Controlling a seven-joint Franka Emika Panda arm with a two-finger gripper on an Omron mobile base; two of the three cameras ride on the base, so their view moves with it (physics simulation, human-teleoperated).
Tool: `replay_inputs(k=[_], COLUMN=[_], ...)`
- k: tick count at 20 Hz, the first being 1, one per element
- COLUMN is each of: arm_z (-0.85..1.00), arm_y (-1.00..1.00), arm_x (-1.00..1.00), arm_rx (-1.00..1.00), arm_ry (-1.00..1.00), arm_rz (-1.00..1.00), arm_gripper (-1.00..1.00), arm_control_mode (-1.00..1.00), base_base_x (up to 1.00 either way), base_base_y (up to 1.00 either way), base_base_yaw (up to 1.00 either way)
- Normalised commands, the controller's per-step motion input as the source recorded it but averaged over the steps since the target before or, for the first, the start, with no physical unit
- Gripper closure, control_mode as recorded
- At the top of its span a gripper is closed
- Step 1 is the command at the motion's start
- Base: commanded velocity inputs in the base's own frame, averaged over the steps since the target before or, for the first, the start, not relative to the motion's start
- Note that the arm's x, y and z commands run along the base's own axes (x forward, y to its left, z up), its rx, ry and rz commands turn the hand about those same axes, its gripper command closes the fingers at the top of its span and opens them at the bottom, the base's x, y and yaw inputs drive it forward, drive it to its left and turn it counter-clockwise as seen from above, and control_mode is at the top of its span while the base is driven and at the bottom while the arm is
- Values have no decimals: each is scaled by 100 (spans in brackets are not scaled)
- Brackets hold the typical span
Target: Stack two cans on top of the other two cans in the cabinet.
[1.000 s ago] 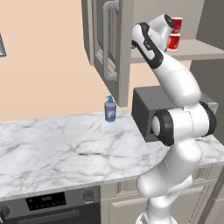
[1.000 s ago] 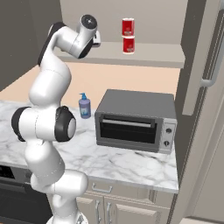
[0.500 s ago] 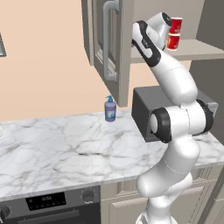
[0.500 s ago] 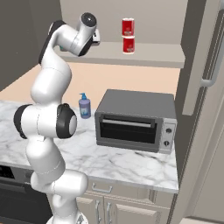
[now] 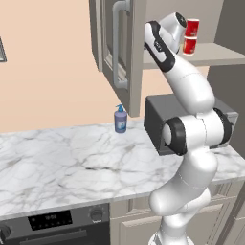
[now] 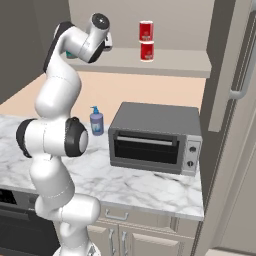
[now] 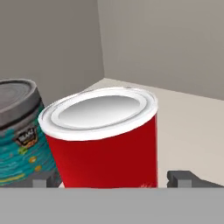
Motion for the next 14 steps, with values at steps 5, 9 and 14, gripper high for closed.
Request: replay_inputs(k=[5,9,14], arm_z=[-25,-18,0], arm_y=[2,-1,-7], arm_x=[14,0,-43], arm_rx=[0,0,0], arm_ry=[0,-3,-3], arm_rz=[9,11,4], arm_gripper=[100,100,100], arm_control_mode=[-100,-100,-100], base_base_x=[0,0,0], base_base_y=[0,0,0], base_base_yaw=[0,0,0])
